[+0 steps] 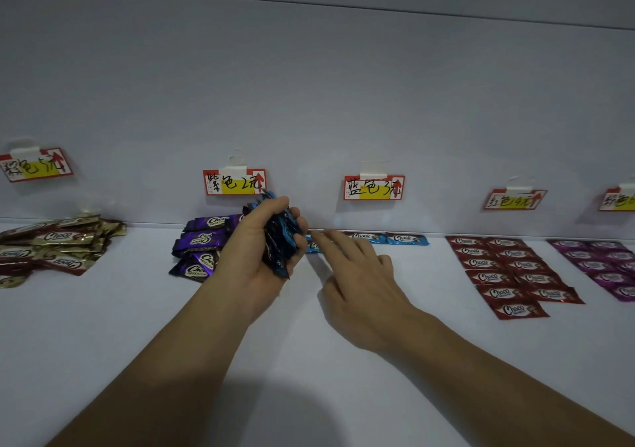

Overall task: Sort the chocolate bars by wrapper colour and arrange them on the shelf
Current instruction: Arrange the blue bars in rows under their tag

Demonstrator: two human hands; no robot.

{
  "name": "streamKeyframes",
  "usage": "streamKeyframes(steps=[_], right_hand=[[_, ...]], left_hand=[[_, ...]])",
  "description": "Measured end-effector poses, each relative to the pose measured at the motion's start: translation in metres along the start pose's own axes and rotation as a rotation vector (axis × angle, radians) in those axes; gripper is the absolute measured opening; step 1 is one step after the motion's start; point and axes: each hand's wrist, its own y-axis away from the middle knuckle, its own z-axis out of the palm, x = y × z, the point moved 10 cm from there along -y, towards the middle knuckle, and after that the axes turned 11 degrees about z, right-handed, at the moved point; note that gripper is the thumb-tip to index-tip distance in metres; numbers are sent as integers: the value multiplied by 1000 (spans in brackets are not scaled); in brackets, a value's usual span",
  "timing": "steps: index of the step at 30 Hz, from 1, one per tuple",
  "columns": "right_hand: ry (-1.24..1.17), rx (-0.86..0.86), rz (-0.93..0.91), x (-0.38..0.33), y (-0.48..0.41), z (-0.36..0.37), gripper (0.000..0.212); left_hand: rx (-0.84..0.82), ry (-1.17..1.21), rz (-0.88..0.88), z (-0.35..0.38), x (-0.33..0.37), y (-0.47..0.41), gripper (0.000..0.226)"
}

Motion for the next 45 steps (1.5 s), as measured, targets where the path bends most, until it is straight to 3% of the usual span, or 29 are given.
streamKeyframes(steps=[3,5,13,17,20,22,24,29,31,37,42,45], right_hand=[[-605,212,77,13,-1,-50,29],[-849,224,125,24,-3,-68,17],[-903,-39,110,30,-11,-71,43],[-779,-8,89,31,-11,-75,33],[-874,48,121,40,-13,-80,21],[-911,103,174,52,-15,-87,20],[-807,171,220,63,-16,-95,21],[-11,209,50,42,-20,-102,22],[156,211,23,39,-18,-87,22],[108,227,44,62,-10,-50,26],[-39,293,164,71,-3,-56,20],[-19,193,182,67,-1,-43,30]], left_hand=[[-6,-121,-23,4,-9,5,14],[-30,-275,-16,6,-14,8,16],[-161,-534,58,21,-18,17,44],[-157,-564,81,21,-17,16,46],[-114,-538,63,16,-19,14,47],[-52,-513,36,8,-18,12,32],[-7,-448,14,4,-18,10,9],[62,-455,28,-5,-12,7,13],[78,-542,68,-8,-6,5,12],[1,-664,71,0,-6,6,10],[-29,-689,36,2,-13,9,19],[-9,-704,44,0,-12,10,15]])
